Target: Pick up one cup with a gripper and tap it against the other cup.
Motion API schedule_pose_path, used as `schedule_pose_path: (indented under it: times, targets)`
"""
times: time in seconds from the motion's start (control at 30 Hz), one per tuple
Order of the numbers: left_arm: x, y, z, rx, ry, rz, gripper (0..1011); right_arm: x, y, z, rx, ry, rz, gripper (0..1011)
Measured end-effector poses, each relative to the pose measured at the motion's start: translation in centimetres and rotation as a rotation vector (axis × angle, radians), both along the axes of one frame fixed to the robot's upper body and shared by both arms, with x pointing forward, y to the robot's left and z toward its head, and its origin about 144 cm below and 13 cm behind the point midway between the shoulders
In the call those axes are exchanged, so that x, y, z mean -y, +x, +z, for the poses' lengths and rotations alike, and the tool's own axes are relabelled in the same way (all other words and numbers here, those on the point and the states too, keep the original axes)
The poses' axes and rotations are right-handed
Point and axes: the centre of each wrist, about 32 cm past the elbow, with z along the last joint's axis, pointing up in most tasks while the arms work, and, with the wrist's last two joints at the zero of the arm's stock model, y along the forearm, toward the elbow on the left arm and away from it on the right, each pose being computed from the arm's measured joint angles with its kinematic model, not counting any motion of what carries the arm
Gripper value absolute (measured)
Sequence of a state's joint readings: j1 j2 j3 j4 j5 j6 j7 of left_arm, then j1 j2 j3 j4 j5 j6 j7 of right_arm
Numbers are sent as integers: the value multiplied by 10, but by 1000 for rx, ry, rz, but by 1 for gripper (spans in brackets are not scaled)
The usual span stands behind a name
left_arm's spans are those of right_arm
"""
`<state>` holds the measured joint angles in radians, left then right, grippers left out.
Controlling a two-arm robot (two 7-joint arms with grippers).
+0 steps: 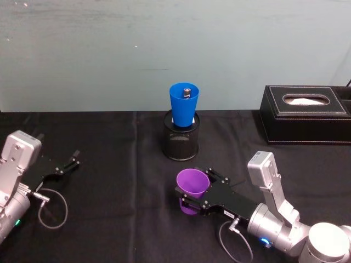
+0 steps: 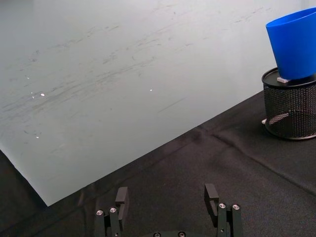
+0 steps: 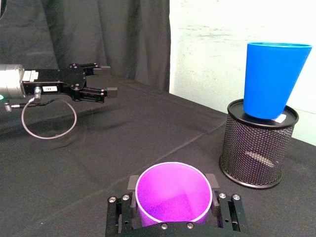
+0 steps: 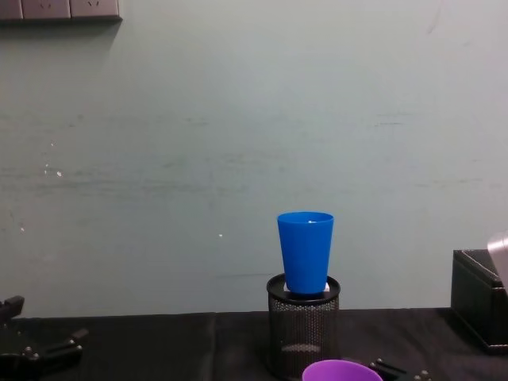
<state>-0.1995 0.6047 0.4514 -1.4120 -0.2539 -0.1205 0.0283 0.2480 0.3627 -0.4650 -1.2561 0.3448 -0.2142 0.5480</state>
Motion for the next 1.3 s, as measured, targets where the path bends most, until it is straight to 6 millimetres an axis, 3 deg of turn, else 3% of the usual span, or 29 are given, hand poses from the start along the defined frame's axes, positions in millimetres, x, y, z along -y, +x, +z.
schedule_pose_path:
  times: [0.3, 0.87, 1.03, 1.3]
  targets:
    - [0, 0, 0, 0, 0, 0, 1000, -1, 0, 3, 5, -1, 2, 760]
    - [0, 0, 0, 0, 0, 0, 1000, 0, 6, 103, 49, 4, 12, 741]
    - [0, 0, 0, 0, 0, 0, 1000, 0, 6, 119, 42, 7, 11, 741]
    - [0, 0, 0, 0, 0, 0, 1000, -3, 6, 126, 39, -3, 12, 742]
